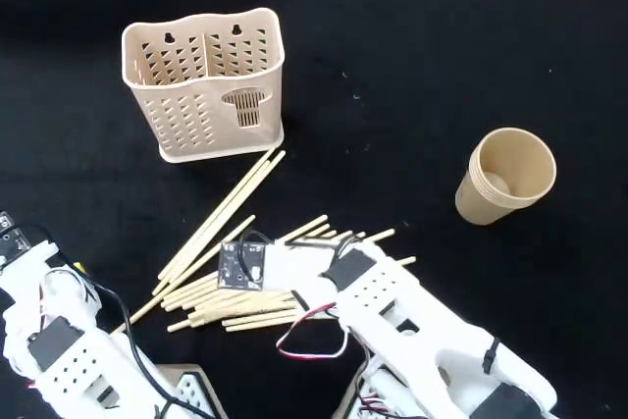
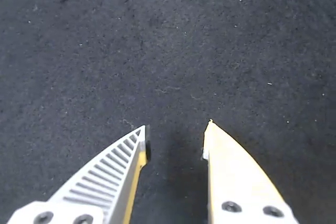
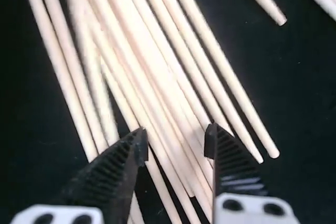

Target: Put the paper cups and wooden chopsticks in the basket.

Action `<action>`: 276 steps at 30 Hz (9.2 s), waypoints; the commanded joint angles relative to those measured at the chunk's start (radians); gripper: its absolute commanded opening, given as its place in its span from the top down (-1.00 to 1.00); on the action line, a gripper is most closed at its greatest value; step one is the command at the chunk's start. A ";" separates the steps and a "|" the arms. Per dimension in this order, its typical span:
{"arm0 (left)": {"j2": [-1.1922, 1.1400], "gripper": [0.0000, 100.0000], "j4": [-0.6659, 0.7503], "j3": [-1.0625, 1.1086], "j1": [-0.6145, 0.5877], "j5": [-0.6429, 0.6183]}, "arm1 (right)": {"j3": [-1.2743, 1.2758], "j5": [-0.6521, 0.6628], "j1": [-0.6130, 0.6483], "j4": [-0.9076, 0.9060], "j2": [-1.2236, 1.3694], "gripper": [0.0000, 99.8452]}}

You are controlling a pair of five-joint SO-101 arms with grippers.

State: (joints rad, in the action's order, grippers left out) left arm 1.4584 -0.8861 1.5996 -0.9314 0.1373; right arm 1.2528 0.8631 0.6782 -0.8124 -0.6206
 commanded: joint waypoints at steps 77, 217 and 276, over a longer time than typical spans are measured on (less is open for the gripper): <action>-0.853 0.61 -0.496 -1.419 0.441 -0.046 | -1.319 -0.362 -0.786 -0.669 0.022 0.65; -1.456 0.94 -0.601 -1.851 0.858 0.095 | -1.492 -0.428 -1.033 -0.703 0.326 0.98; -1.464 0.94 -0.595 -1.860 0.855 -0.095 | -1.359 -0.848 -0.336 -0.394 0.206 0.98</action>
State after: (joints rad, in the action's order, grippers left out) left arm -0.0084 -1.4830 -0.2647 -0.0936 0.0483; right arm -0.0238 0.0023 0.3330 -1.1899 -0.3936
